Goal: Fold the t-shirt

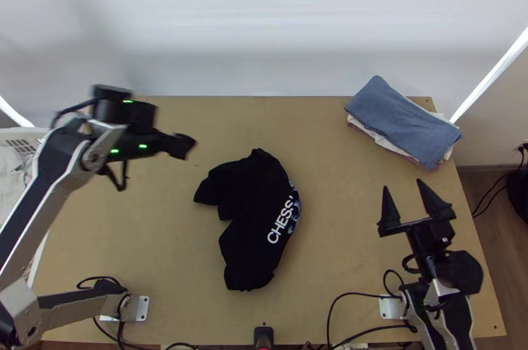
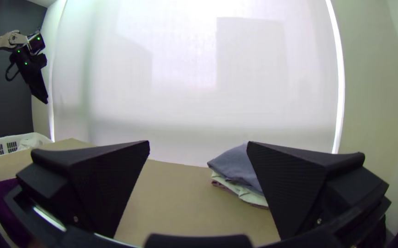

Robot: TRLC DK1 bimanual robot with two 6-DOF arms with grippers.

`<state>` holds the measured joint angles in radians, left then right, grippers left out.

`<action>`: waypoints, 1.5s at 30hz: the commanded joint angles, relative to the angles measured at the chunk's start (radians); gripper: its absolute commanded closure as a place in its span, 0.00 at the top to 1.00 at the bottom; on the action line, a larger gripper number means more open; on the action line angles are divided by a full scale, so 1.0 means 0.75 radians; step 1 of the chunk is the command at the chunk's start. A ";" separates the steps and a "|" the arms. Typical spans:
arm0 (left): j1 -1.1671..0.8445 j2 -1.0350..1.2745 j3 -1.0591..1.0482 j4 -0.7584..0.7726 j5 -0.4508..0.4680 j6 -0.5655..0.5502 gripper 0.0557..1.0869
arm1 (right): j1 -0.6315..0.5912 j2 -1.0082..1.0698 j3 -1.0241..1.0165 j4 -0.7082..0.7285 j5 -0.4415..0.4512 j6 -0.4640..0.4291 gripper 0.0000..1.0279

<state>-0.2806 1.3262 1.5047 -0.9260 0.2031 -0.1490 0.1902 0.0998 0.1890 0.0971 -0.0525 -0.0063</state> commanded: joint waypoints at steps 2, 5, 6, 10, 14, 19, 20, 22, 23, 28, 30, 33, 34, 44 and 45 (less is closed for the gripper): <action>0.141 -0.148 -0.155 0.063 0.063 0.008 0.95 | 0.102 0.245 0.184 0.032 0.009 -0.051 0.96; 0.206 -0.232 -0.260 0.104 0.083 0.006 0.95 | 0.194 0.391 0.310 0.006 0.009 -0.051 0.96; 0.221 -0.257 -0.290 0.114 0.085 0.008 0.95 | 0.239 0.436 0.362 -0.019 0.009 -0.051 0.96; 0.286 -0.339 -0.395 0.147 0.091 0.037 0.95 | 0.452 0.632 0.597 -0.219 0.013 -0.051 0.96; 0.343 -0.386 -0.466 0.163 0.108 0.053 0.95 | 0.704 0.824 0.824 -0.471 0.023 -0.024 0.96; 0.401 -0.418 -0.505 0.163 0.128 0.062 0.95 | 0.920 1.029 1.002 -0.586 0.029 0.098 0.96; 0.405 -0.424 -0.513 0.163 0.130 0.066 0.95 | 0.959 1.076 1.030 -0.600 0.029 0.113 0.96; 0.421 -0.431 -0.521 0.163 0.130 0.076 0.95 | 1.037 1.174 1.100 -0.643 0.029 0.131 0.96; 0.421 -0.435 -0.526 0.163 0.130 0.076 0.95 | 1.076 1.223 1.135 -0.659 0.029 0.137 0.97; 0.423 -0.455 -0.550 0.171 0.130 0.076 0.95 | 1.242 1.450 1.309 -0.772 0.013 0.143 0.96; 0.423 -0.457 -0.558 0.171 0.130 0.074 0.95 | 1.278 1.528 1.372 -0.813 -0.018 0.143 0.97; 0.429 -0.467 -0.564 0.171 0.130 0.070 0.95 | 1.303 1.618 1.435 -0.851 -0.075 0.135 0.96; 0.429 -0.469 -0.568 0.179 0.130 0.062 0.95 | 1.313 1.659 1.472 -0.886 -0.086 0.127 0.96; 0.429 -0.490 -0.589 0.206 0.130 0.033 0.95 | 1.370 2.039 1.763 -1.150 -0.186 0.125 0.96; 0.429 -0.490 -0.591 0.208 0.130 0.031 0.95 | 1.381 2.062 1.769 -1.171 -0.194 0.125 0.96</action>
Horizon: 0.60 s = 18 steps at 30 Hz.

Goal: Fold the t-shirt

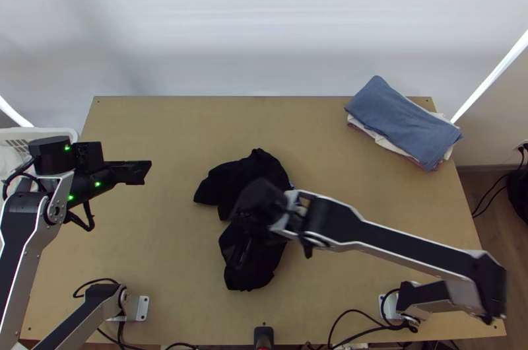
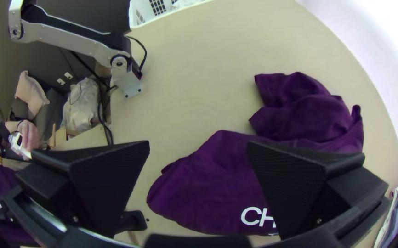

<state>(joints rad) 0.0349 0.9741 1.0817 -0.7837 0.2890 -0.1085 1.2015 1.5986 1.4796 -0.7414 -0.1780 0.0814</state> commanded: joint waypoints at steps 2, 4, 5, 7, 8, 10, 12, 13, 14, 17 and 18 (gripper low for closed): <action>0.009 -0.023 -0.033 0.024 0.016 -0.029 0.95 | 0.051 0.094 0.048 -0.073 -0.041 0.010 0.96; 0.009 -0.031 -0.047 0.039 0.016 -0.033 0.95 | 0.061 0.116 0.044 -0.083 -0.049 0.010 0.91; 0.009 -0.033 -0.056 0.047 0.016 -0.037 0.95 | 0.065 0.122 0.042 -0.083 -0.055 0.010 0.90; 0.009 -0.035 -0.066 0.053 0.016 -0.039 0.95 | 0.075 0.137 0.044 -0.077 -0.057 0.010 0.90; 0.009 -0.035 -0.070 0.055 0.016 -0.039 0.95 | 0.081 0.145 0.046 -0.073 -0.057 0.010 0.90; 0.009 -0.037 -0.082 0.071 0.016 -0.039 0.95 | 0.092 0.153 0.040 -0.073 -0.057 0.006 0.90; 0.011 -0.037 -0.086 0.078 0.016 -0.041 0.95 | 0.098 0.163 0.038 -0.071 -0.057 0.006 0.81; 0.011 -0.037 -0.088 0.078 0.016 -0.039 0.95 | 0.102 0.170 0.038 -0.067 -0.061 0.008 0.79; 0.011 -0.037 -0.090 0.080 0.016 -0.041 0.95 | 0.106 0.176 0.034 -0.065 -0.067 0.006 0.76; 0.011 -0.039 -0.096 0.088 0.016 -0.039 0.95 | 0.112 0.206 0.032 -0.044 -0.076 0.010 0.76; 0.011 -0.039 -0.096 0.088 0.016 -0.039 0.95 | 0.112 0.215 0.030 -0.036 -0.076 0.010 0.76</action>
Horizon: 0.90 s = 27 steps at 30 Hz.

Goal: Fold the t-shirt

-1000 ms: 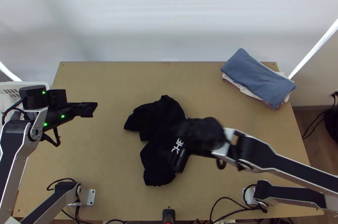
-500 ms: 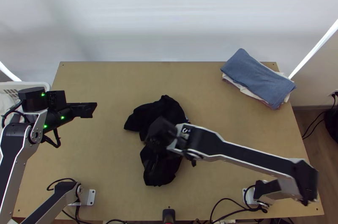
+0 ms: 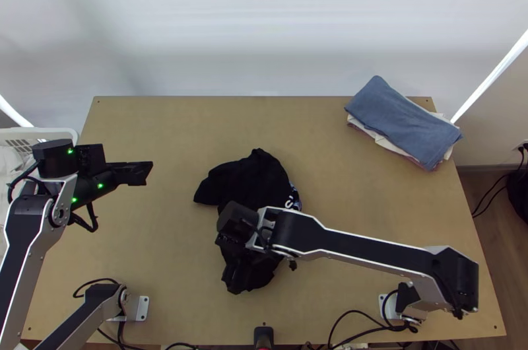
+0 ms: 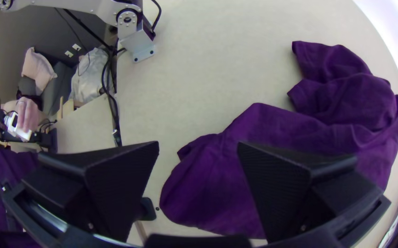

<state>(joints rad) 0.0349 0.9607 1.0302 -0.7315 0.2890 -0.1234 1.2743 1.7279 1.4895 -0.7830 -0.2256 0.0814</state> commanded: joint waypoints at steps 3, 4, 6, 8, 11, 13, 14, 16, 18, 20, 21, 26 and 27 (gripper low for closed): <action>0.017 -0.021 -0.028 0.018 0.014 -0.017 0.95 | 0.013 0.056 -0.014 0.062 -0.014 0.010 0.76; 0.017 -0.021 -0.030 0.018 0.014 -0.015 0.95 | 0.011 0.061 -0.027 0.079 -0.014 0.010 0.76; 0.017 -0.021 -0.032 0.018 0.014 -0.011 0.95 | 0.009 0.071 -0.041 0.107 -0.014 0.010 0.76; 0.023 -0.021 -0.034 0.020 0.014 -0.009 0.95 | 0.005 0.081 -0.049 0.113 -0.014 0.008 0.76; 0.027 -0.021 -0.034 0.022 0.016 -0.007 0.95 | -0.008 0.095 -0.067 0.142 -0.012 0.000 0.76; 0.027 -0.021 -0.038 0.039 0.016 -0.007 0.95 | -0.022 0.106 -0.078 0.158 -0.012 -0.002 0.76; 0.027 -0.021 -0.036 0.041 0.016 -0.007 0.95 | -0.026 0.108 -0.082 0.158 -0.012 -0.004 0.76; 0.027 -0.021 -0.036 0.045 0.016 -0.007 0.95 | -0.030 0.108 -0.102 0.169 -0.012 -0.006 0.76; 0.027 -0.019 -0.038 0.047 0.016 -0.005 0.95 | -0.034 0.103 -0.137 0.191 -0.012 -0.006 0.59; 0.027 -0.019 -0.038 0.049 0.016 -0.005 0.95 | -0.044 0.079 -0.194 0.248 -0.012 -0.006 0.46; 0.027 -0.019 -0.040 0.049 0.016 -0.005 0.95 | -0.049 0.073 -0.217 0.267 -0.012 -0.006 0.46; 0.027 -0.021 -0.042 0.049 0.016 0.001 0.95 | -0.077 0.065 -0.262 0.291 -0.010 -0.006 0.47; 0.027 -0.021 -0.042 0.049 0.016 0.001 0.95 | -0.081 0.063 -0.266 0.293 -0.010 -0.008 0.47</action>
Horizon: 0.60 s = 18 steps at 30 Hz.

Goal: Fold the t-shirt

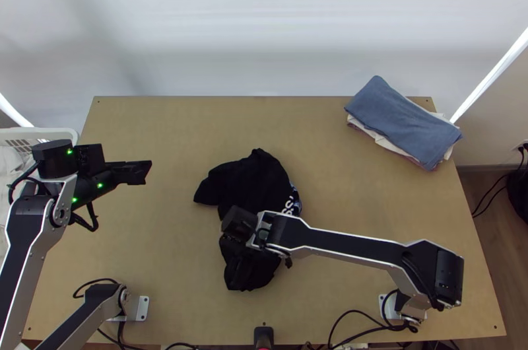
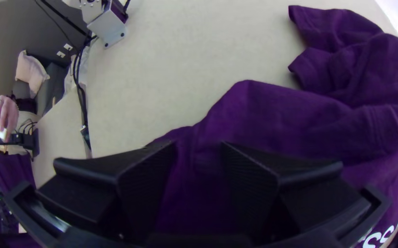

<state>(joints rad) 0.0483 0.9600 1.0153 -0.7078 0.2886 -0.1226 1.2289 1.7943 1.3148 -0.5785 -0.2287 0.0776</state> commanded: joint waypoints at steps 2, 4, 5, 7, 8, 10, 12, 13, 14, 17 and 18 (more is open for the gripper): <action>0.009 -0.020 -0.020 0.017 0.016 0.000 0.95 | -0.025 -0.026 -0.037 0.023 -0.006 -0.009 0.47; 0.009 -0.020 -0.018 0.017 0.016 0.000 0.95 | -0.029 -0.032 -0.043 0.037 -0.006 -0.016 0.46; 0.009 -0.020 -0.018 0.017 0.016 0.000 0.95 | -0.031 -0.038 -0.047 0.043 -0.008 -0.016 0.46; 0.009 -0.022 -0.014 0.017 0.016 0.000 0.95 | -0.035 -0.050 -0.045 0.068 -0.006 -0.016 0.34; 0.009 -0.022 -0.014 0.017 0.016 0.000 0.95 | -0.037 -0.065 -0.051 0.098 -0.004 -0.014 0.23; 0.009 -0.028 -0.014 0.015 0.016 0.000 0.95 | -0.058 -0.100 -0.055 0.135 -0.004 -0.011 0.22; 0.009 -0.036 -0.018 0.015 0.016 0.000 0.95 | -0.072 -0.134 -0.043 0.137 -0.002 -0.009 0.16; 0.009 -0.038 -0.020 0.013 0.016 0.000 0.95 | -0.080 -0.153 -0.049 0.150 0.000 -0.009 0.16; 0.009 -0.043 -0.020 0.011 0.016 0.000 0.95 | -0.098 -0.171 -0.055 0.154 0.000 -0.009 0.16; 0.009 -0.045 -0.022 0.011 0.016 0.000 0.95 | -0.117 -0.220 -0.098 0.154 0.000 -0.007 0.15; 0.009 -0.045 -0.020 0.011 0.016 0.000 0.95 | -0.125 -0.233 -0.117 0.154 -0.002 -0.007 0.15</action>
<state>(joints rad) 0.0483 0.9401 1.0153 -0.7078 0.2890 -0.1226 1.1488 1.6672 1.2797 -0.4633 -0.2283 0.0742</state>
